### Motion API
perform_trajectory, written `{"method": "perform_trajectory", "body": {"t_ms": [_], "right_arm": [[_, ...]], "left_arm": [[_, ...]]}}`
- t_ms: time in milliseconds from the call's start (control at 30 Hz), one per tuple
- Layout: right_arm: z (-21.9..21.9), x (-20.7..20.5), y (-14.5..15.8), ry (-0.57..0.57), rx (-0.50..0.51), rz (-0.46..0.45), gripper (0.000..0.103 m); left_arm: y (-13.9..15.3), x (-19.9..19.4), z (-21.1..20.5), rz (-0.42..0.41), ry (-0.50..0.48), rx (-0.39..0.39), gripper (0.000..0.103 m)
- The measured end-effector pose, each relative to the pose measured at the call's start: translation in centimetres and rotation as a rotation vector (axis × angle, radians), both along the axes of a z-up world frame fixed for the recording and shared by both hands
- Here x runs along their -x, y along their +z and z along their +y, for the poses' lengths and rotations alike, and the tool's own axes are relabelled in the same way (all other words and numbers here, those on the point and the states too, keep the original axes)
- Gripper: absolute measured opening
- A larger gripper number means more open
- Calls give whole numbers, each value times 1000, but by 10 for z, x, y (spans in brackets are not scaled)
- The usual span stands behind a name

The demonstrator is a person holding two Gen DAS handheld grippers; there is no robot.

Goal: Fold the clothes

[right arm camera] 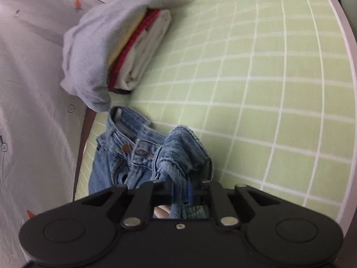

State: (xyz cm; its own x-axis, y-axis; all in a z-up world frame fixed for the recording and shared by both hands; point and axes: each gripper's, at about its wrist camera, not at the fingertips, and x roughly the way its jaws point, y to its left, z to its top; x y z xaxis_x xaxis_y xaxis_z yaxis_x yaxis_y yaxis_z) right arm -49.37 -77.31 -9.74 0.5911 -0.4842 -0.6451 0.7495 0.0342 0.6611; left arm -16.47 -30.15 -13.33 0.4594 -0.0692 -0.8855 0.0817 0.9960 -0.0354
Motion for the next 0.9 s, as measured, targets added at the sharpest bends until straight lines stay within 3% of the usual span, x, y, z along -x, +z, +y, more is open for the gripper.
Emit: {"method": "perform_trajectory", "body": {"t_ms": [33,133,200,233,300,367,500,633,700,800,900], "right_arm": [[0,3,14,23,64,4,10],[-5,0,18,100,156,146,12],[-16,-5,-7,117,49,291,22],[-15,-8,-8,122,56,329,27],[-12,-12,-4,131,103,391,41],[-8,-22,2,146,171,460,62],[-14,-50,15,191,329,536,69],[-21,-79,27,235,486,606,98],[-24,-93,33,258,564,640,98],[-38,-122,22,347,565,631,96],[-52,-149,7,441,545,622,77]], "left_arm": [[0,2,-2,-4,-4,-6,88],[-1,9,-13,-13,-6,-55,94],[-1,11,-15,-7,17,-62,97],[-2,10,-14,-2,24,-60,98],[-3,10,-12,8,38,-57,103],[-3,8,-12,16,43,-58,103],[-2,3,-14,30,45,-65,103],[1,-4,-20,23,45,-95,103],[1,-8,-22,19,45,-97,103],[0,-13,-24,20,45,-89,103],[-1,-17,-25,21,46,-81,103]]}}
